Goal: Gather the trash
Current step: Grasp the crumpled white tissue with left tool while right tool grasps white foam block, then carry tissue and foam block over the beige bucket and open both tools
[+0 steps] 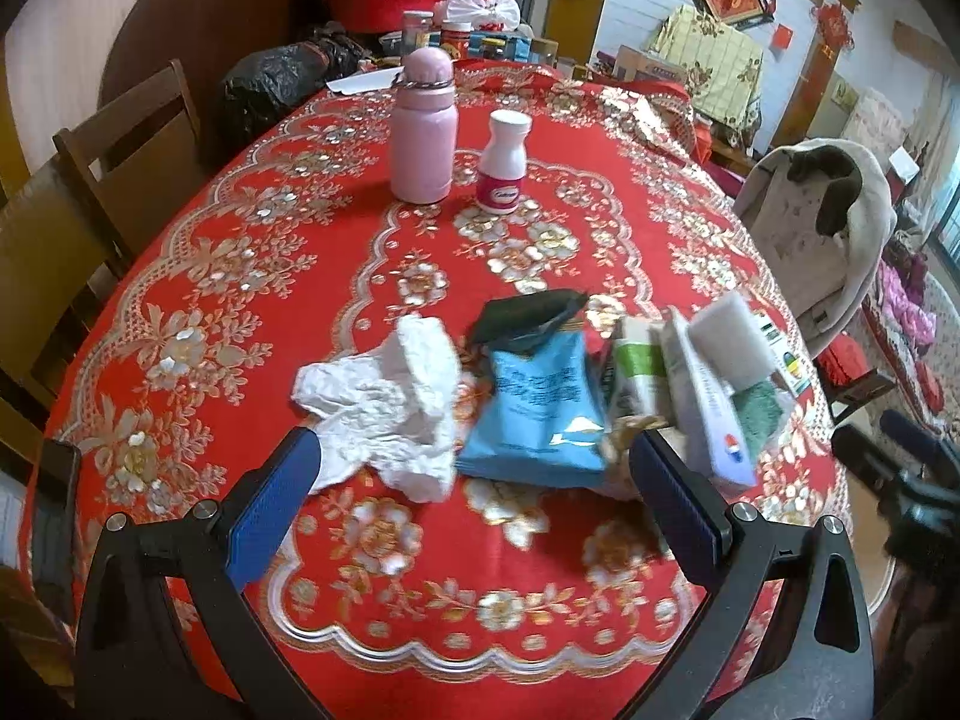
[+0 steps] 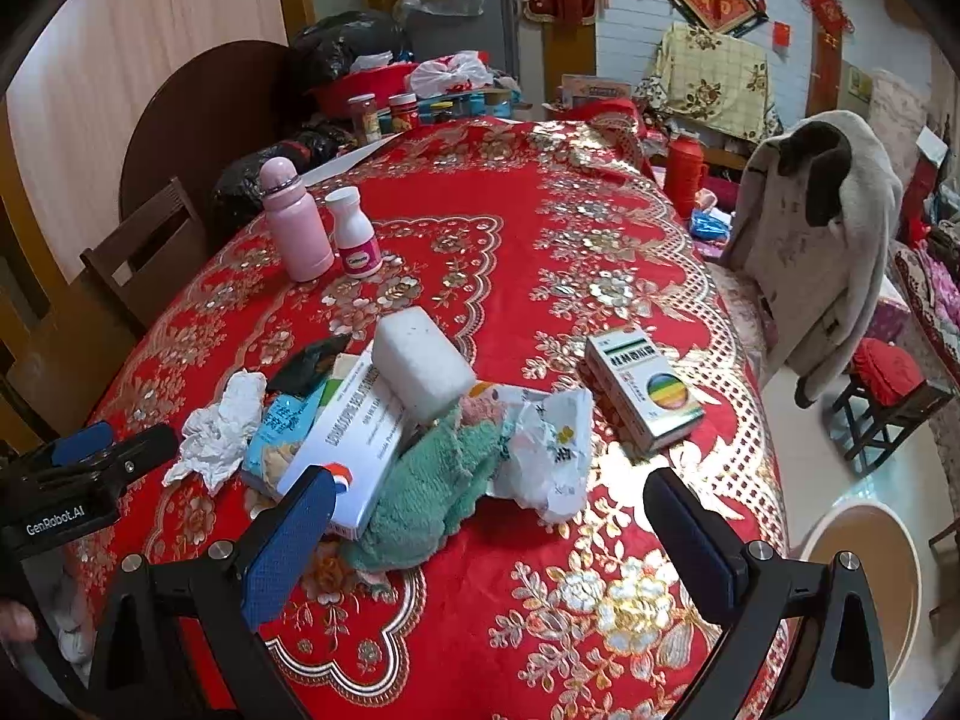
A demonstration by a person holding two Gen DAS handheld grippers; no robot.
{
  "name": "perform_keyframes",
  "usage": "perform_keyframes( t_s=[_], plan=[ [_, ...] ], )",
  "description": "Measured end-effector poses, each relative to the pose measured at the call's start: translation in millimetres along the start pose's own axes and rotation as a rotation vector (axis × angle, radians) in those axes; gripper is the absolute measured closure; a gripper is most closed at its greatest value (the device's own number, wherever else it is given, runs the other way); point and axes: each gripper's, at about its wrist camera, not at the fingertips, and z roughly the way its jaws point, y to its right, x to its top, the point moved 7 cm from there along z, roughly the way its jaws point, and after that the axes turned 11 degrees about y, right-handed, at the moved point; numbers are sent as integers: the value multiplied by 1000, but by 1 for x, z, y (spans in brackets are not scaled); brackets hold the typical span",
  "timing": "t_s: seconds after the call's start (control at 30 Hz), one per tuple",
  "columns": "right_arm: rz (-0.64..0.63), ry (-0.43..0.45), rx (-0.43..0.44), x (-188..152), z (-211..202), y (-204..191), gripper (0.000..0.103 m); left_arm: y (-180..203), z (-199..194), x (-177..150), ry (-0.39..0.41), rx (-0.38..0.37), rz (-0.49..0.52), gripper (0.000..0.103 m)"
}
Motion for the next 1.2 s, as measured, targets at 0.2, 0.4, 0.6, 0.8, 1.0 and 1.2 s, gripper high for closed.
perform_keyframes(
  t_s=[0.2, 0.4, 0.6, 0.8, 1.0, 1.2],
  plan=[
    [-10, -25, 57, 10, 20, -8, 7, -37, 10, -1, -49, 6, 16, 1],
    [0, -67, 100, 19, 44, -9, 16, -55, 32, -2, -100, -4, 6, 1],
    [-26, -89, 122, 32, 67, -11, 17, -54, 61, 0, -151, -27, 28, 1],
    [-12, -167, 151, 26, 98, -12, 37, -58, 99, -4, -216, -24, 53, 1],
    [24, -192, 180, 21, 106, -15, 71, -55, 125, -18, -311, -51, 72, 42],
    [52, -120, 189, 37, 89, -17, 75, -53, 117, -12, -333, -102, 83, 90]
  ],
)
